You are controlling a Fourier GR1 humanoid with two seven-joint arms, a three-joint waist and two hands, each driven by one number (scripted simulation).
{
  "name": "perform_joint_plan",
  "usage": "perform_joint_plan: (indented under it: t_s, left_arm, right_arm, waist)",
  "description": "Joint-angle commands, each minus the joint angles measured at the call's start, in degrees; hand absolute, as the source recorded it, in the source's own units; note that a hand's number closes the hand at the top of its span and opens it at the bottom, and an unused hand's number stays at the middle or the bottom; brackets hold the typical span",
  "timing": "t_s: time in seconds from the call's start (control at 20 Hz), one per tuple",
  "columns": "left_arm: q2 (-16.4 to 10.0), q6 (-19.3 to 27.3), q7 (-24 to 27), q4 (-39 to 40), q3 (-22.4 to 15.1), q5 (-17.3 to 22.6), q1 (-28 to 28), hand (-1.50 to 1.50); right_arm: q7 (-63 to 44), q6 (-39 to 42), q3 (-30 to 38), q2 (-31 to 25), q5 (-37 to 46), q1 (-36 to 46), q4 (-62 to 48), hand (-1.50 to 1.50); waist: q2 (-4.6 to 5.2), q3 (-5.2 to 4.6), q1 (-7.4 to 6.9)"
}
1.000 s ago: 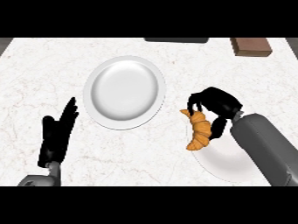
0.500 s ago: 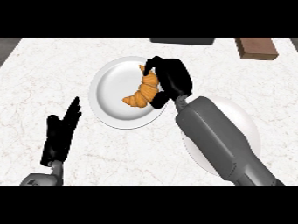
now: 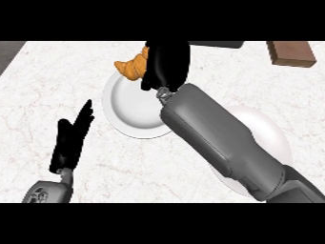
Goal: Pick the croissant from the plate and place it in the plate
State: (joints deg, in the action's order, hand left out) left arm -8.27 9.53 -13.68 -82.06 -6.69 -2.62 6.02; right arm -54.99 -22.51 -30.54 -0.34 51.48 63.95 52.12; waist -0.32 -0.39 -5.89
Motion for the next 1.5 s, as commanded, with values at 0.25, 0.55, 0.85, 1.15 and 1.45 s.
perform_joint_plan:
  t_s: [0.25, 0.55, 0.85, 1.15, 1.45]
  left_arm:
    - [2.24, 0.60, 0.63, 1.24, -1.22, -0.69, 1.79, 0.00]
    - [0.45, -0.20, 1.59, 1.98, 0.48, -0.39, 1.62, 0.00]
    - [1.72, 0.19, 4.75, 2.72, -0.23, -0.87, -0.54, 0.00]
    - [-1.39, -2.46, 0.05, 1.23, 3.05, 1.95, 2.07, 0.00]
    - [1.18, -0.12, 0.66, -0.33, 0.85, -0.12, -0.95, 0.00]
  right_arm:
    - [-19.86, -2.98, -7.57, 0.31, -3.36, 8.61, -6.94, 1.50]
    - [-18.36, -2.01, -8.45, 0.31, -8.58, 9.44, -12.20, 1.50]
    - [-8.09, -3.68, -6.34, 0.31, -18.95, 3.79, -17.33, 1.50]
    - [-4.38, 0.83, -7.75, 0.33, -31.13, 1.26, -16.61, -1.50]
    - [5.15, -6.28, -11.76, 0.33, -36.01, 0.08, -13.01, -1.50]
  waist:
    - [1.32, 0.18, -0.71]
    - [1.35, 0.23, -0.01]
    - [1.86, 0.29, -0.07]
    - [1.58, 0.34, 0.38]
    - [1.14, 0.39, 1.55]
